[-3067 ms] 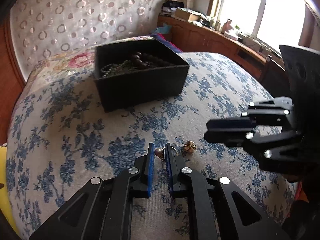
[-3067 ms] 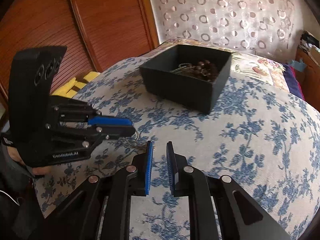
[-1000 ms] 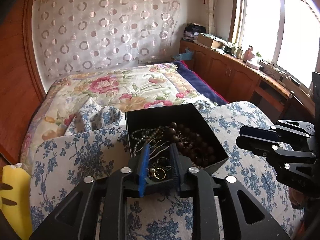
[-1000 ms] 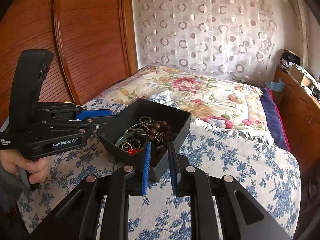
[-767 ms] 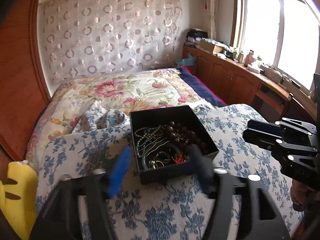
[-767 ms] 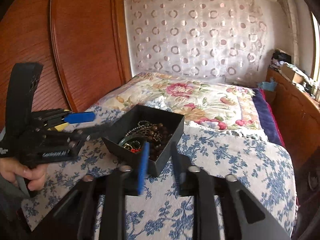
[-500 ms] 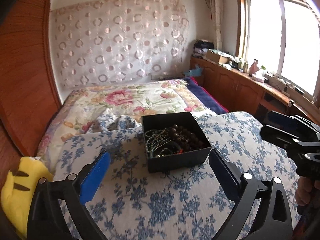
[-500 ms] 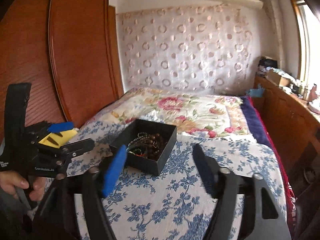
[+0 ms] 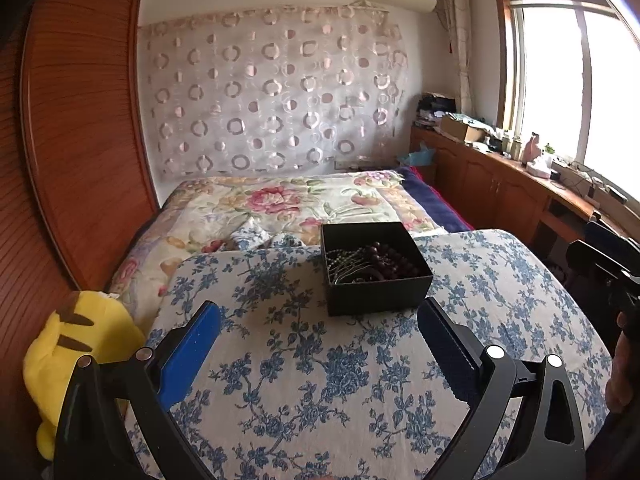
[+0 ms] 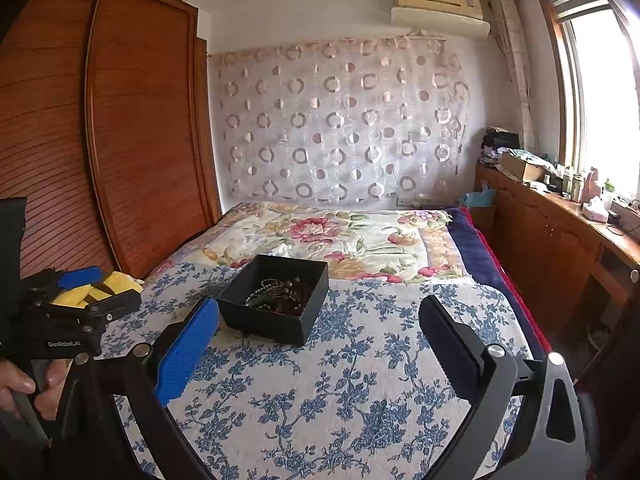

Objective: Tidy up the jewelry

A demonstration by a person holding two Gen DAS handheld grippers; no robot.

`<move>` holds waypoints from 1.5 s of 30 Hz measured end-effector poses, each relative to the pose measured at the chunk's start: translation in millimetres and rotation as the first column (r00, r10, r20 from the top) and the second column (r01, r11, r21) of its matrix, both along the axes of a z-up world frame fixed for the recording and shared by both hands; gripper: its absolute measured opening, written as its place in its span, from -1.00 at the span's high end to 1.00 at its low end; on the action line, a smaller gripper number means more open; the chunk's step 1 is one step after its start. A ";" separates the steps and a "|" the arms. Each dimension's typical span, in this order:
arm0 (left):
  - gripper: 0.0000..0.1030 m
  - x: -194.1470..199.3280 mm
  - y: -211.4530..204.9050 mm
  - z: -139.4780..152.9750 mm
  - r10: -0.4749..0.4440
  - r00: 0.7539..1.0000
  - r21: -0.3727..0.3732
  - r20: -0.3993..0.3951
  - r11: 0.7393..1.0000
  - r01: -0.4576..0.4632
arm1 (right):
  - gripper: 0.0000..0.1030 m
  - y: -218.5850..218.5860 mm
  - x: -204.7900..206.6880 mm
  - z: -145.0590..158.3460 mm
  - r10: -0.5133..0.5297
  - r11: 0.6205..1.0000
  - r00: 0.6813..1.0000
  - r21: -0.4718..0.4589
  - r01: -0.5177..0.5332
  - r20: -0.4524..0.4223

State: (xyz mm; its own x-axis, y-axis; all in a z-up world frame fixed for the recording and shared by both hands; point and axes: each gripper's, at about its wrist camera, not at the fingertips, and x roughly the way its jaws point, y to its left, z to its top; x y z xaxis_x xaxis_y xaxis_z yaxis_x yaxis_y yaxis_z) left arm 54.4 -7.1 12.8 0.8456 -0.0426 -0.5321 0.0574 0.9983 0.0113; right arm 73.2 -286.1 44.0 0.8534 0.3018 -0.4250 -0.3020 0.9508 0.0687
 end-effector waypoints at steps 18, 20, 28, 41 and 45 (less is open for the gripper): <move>-0.85 -10.9 0.7 3.9 0.002 1.000 0.003 0.026 1.000 -0.002 | -0.96 -4.1 -5.3 -5.3 -0.020 1.000 1.000 0.015 0.020 0.007; -0.85 -10.2 2.0 2.8 0.003 1.000 -0.002 0.022 1.000 -0.003 | -0.96 -4.6 -5.4 -4.9 -0.023 1.000 1.000 0.016 0.023 0.008; -0.85 -11.4 0.3 1.6 -0.003 1.000 0.000 0.023 1.000 0.003 | -0.96 -6.2 -5.1 -5.1 -0.024 1.000 1.000 0.018 0.024 0.006; -0.85 -18.9 -3.5 6.5 -0.012 0.999 0.002 0.044 1.000 0.012 | -0.96 -6.3 -5.6 -7.0 -0.024 1.000 1.000 0.018 0.024 0.005; -0.85 -20.6 -4.2 8.4 -0.009 0.999 0.005 0.053 1.000 0.009 | -0.96 -6.4 -5.3 -6.6 -0.024 1.000 1.000 0.019 0.024 0.004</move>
